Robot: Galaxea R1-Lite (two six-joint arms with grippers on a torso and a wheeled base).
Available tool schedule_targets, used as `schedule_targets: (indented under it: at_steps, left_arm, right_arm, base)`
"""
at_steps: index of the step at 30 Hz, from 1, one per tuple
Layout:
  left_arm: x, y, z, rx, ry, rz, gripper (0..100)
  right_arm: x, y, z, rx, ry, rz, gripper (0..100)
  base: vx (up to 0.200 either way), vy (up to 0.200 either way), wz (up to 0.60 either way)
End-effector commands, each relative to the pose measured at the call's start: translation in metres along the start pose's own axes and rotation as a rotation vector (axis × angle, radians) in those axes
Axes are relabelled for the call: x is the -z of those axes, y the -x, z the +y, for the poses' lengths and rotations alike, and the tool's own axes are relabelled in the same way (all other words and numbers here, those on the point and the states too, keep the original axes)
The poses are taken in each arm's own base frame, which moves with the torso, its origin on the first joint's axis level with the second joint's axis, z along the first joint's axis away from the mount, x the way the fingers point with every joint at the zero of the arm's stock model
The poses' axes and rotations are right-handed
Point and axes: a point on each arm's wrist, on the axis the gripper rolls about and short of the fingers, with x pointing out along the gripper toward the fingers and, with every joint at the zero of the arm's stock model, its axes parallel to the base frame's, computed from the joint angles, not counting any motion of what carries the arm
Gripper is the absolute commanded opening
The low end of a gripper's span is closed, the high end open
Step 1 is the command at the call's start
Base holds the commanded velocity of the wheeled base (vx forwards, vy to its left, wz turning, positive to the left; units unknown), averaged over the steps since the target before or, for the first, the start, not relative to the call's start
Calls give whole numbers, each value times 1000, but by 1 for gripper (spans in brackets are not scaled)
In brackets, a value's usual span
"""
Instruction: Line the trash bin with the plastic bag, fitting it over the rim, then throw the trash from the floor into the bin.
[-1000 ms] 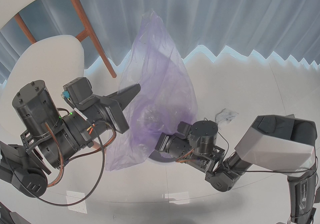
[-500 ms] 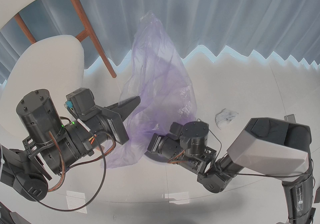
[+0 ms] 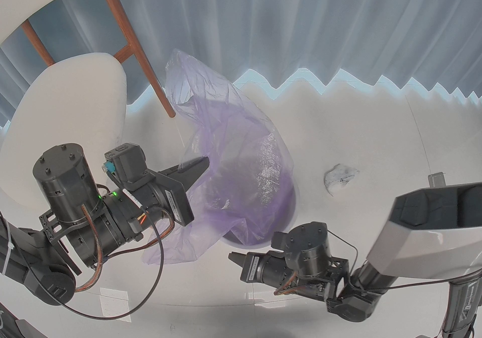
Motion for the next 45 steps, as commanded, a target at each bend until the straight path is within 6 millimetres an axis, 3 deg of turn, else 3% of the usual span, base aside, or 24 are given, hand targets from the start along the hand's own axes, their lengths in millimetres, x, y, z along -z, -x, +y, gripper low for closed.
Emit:
schedule_targets:
  at_steps: [1,3,6,10,11,13,18,23,31,35,40,45]
  left_arm:
    - [5,-2,1,-16,0,14,0]
    - [5,-1,-2,-4,-1,15,0]
    - [8,0,-8,19,1,28,0]
    - [14,4,-15,53,3,53,0]
    - [15,4,-18,65,3,60,0]
    - [16,5,-20,71,5,65,0]
    - [20,9,-24,95,11,83,0]
    - [23,12,-33,134,46,98,0]
    - [23,12,-34,137,46,99,0]
    - [22,12,-33,137,46,94,0]
    - [21,11,-34,136,46,89,0]
    - [20,10,-31,125,46,85,0]
  right_arm:
    - [-6,55,15,-17,-20,7,0]
    - [-13,81,18,-25,-35,-16,0]
    - [-32,99,12,-10,-52,-89,0]
    - [-61,105,-3,33,-42,-193,0]
    - [-79,104,-15,67,-8,-258,0]
    - [-96,103,-24,90,18,-311,0]
    - [-141,94,-35,92,36,-442,0]
    - [-164,75,-36,70,69,-501,0]
    - [-202,17,-38,-3,130,-604,0]
    - [-206,-4,-40,-14,130,-596,0]
    - [-194,-19,-32,-23,122,-537,0]
    - [-146,-33,-18,-35,121,-400,0]
  base:
    - [0,0,0]
    - [0,0,0]
    - [0,0,0]
    - [0,0,0]
    - [0,0,0]
    - [0,0,0]
    - [0,0,0]
    - [0,0,0]
    - [0,0,0]
    - [0,0,0]
    - [0,0,0]
    - [0,0,0]
